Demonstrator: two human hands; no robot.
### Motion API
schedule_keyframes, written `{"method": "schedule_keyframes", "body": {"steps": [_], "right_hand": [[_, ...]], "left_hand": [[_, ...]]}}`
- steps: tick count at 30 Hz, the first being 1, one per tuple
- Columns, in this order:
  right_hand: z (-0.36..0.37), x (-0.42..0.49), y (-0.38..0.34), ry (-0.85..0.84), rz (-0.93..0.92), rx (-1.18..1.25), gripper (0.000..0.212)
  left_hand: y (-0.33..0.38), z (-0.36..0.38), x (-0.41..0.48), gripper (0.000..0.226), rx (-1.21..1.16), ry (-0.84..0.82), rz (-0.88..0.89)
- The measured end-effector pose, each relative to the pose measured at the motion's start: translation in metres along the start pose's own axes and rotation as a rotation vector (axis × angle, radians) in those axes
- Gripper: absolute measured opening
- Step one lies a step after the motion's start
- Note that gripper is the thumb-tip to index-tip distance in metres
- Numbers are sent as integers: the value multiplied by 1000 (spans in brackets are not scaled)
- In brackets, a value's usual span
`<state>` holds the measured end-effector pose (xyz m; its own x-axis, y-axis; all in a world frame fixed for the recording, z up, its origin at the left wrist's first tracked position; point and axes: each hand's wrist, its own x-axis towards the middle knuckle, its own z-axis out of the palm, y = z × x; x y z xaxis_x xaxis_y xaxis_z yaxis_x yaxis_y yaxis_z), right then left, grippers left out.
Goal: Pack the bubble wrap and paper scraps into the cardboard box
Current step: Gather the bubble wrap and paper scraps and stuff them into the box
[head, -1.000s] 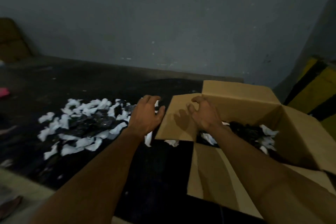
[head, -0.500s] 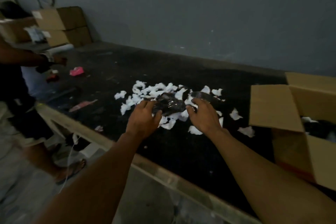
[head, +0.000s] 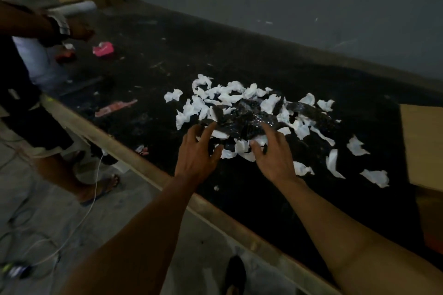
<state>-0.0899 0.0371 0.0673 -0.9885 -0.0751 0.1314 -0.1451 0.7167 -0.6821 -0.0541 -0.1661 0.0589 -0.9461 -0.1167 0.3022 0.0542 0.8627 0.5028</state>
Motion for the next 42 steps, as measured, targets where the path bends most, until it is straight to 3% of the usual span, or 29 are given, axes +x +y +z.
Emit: {"method": "schedule_keyframes", "body": {"steps": [5,10,13,18,21,26,32,37,42], "right_hand": [[22,50,11,-48,7,-52,78],[44,87,25,-99,-60,-118,91],[60,102,35,-126,-108,-94,98],[83,114,46,-223,38,-85,112],[95,113,53,-188,63,-127,116],[108,114,57,59,81,-9,116],[118,116,69,174,222,191,109],[120,118,72,188,313,180,93],[117,116,68,168,277,111,79]], "left_hand": [[-20,24,41,83,-12,-68,-27],[-32,51,81,96,-76,-56,146],[-41,67,101,102,-171,-134,131],[-66,91,122,106,-180,-333,115],[-82,104,123,108,-159,-361,137],[-94,116,129,99,-207,-263,161],[-99,124,140,101,-187,-254,199],[-102,132,141,91,-64,-276,224],[-101,131,137,58,111,-184,364]]}}
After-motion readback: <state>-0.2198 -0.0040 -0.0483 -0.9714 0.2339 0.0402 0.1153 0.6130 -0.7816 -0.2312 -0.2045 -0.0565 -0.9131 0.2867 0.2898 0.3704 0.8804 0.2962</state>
